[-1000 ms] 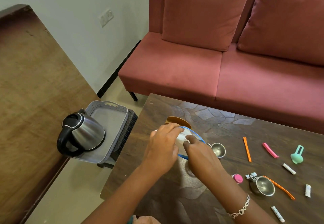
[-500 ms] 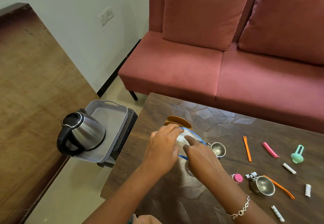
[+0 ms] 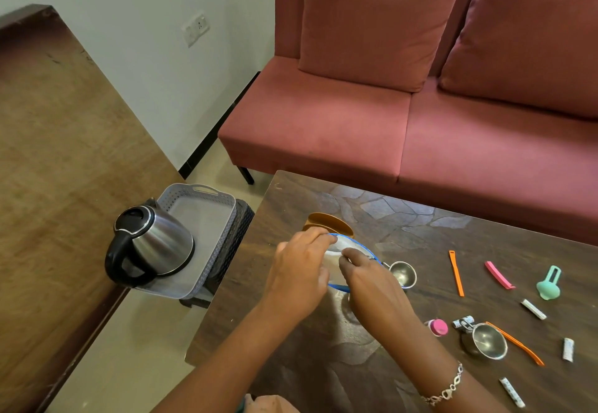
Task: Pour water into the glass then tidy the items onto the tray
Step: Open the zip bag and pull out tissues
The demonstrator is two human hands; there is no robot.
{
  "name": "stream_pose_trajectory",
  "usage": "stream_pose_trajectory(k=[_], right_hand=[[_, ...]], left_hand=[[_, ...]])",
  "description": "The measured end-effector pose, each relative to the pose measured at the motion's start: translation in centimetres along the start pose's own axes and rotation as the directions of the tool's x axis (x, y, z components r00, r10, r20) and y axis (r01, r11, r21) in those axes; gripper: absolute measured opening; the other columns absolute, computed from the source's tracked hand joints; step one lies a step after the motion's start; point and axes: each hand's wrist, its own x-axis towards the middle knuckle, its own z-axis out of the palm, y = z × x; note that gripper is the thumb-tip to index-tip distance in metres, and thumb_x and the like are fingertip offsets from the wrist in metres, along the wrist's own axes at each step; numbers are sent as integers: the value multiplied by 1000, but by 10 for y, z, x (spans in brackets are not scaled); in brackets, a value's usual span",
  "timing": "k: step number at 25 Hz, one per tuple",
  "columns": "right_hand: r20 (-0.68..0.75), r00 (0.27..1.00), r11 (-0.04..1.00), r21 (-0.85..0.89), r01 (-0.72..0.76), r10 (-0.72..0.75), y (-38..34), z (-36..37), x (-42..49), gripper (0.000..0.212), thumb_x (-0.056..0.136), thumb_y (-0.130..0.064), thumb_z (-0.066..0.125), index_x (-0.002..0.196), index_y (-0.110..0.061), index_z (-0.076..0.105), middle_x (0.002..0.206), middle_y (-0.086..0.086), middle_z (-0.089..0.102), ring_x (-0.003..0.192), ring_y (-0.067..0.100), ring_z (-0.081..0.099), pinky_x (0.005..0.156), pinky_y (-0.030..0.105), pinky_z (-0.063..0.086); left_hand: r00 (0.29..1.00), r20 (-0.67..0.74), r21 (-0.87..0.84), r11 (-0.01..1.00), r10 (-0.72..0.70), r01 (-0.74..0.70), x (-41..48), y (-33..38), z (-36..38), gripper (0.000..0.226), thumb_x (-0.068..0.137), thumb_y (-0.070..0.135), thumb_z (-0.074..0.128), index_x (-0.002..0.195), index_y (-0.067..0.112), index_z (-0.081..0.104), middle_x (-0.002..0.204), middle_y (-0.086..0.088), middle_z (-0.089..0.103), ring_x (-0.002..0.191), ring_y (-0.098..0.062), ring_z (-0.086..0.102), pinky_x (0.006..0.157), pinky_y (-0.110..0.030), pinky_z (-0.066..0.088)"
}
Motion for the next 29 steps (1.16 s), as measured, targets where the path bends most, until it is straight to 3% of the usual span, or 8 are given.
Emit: stream_pose_trajectory(k=[2, 6, 10, 14, 16, 19, 26, 29], right_hand=[[-97, 995, 1000, 8, 6, -5, 0, -2, -3, 33, 81, 1, 48, 112, -9, 55, 124, 2, 53, 99, 24, 58, 75, 33, 50], [-403, 913, 996, 37, 82, -60, 4, -3, -11, 26, 53, 8, 77, 72, -8, 68, 76, 4, 70, 52, 23, 61, 40, 29, 50], [-618, 783, 988, 65, 137, -68, 4, -14, -13, 16, 67, 2, 70, 66, -12, 61, 61, -1, 63, 64, 17, 51, 54, 24, 39], [-674, 739, 964, 194, 181, -3, 8, -36, -11, 18, 69, 7, 65, 69, -9, 57, 65, 0, 63, 77, 12, 44, 77, 21, 35], [-625, 777, 925, 333, 185, 70, 10, -50, -10, 24, 69, 13, 67, 73, -8, 56, 69, -2, 60, 72, 10, 45, 69, 9, 33], [-630, 770, 858, 447, 253, 101, 14, -73, -6, 19, 72, 13, 60, 74, -6, 56, 73, 0, 57, 68, 10, 49, 67, 8, 39], [-730, 678, 896, 356, 267, 88, 32, -116, 14, 23, 73, 10, 52, 78, -2, 71, 80, 6, 60, 73, 4, 48, 67, 4, 35], [-770, 634, 943, 260, 207, 73, 39, -118, 20, 22, 78, 8, 53, 87, -1, 72, 87, 14, 64, 76, 13, 53, 67, 6, 35]], left_hand=[[1000, 8, -1, 1000, -20, 20, 1, -1, 0, 46, 79, 3, 52, 122, 18, 53, 128, 5, 52, 116, -15, 49, 90, -33, 38], [998, 27, -3, 998, -56, 56, 3, -4, -2, 44, 81, 6, 50, 124, 17, 51, 129, 5, 50, 115, -15, 49, 91, -33, 39], [996, 41, 0, 997, -79, 79, 4, -8, -5, 42, 84, 11, 48, 125, 17, 49, 128, 5, 50, 112, -14, 49, 89, -32, 39], [988, 106, 32, 993, -115, 112, 6, -13, -9, 41, 83, 15, 53, 123, 19, 48, 125, 5, 49, 112, -17, 49, 89, -34, 40], [986, 114, 27, 992, -122, 119, 5, -15, -11, 36, 83, 14, 53, 119, 17, 50, 119, 3, 51, 108, -19, 52, 87, -36, 44], [989, 85, -12, 993, -118, 119, 3, -17, -13, 29, 83, 14, 51, 112, 14, 54, 109, 0, 55, 98, -21, 55, 83, -40, 47], [984, 109, 9, 990, -139, 139, -2, -26, -11, 28, 85, 21, 54, 112, 13, 56, 116, 2, 55, 108, -19, 54, 89, -37, 44], [987, 105, 13, 993, -121, 121, -5, -32, -13, 28, 85, 26, 61, 111, 17, 57, 115, 4, 57, 107, -16, 55, 90, -35, 44]])
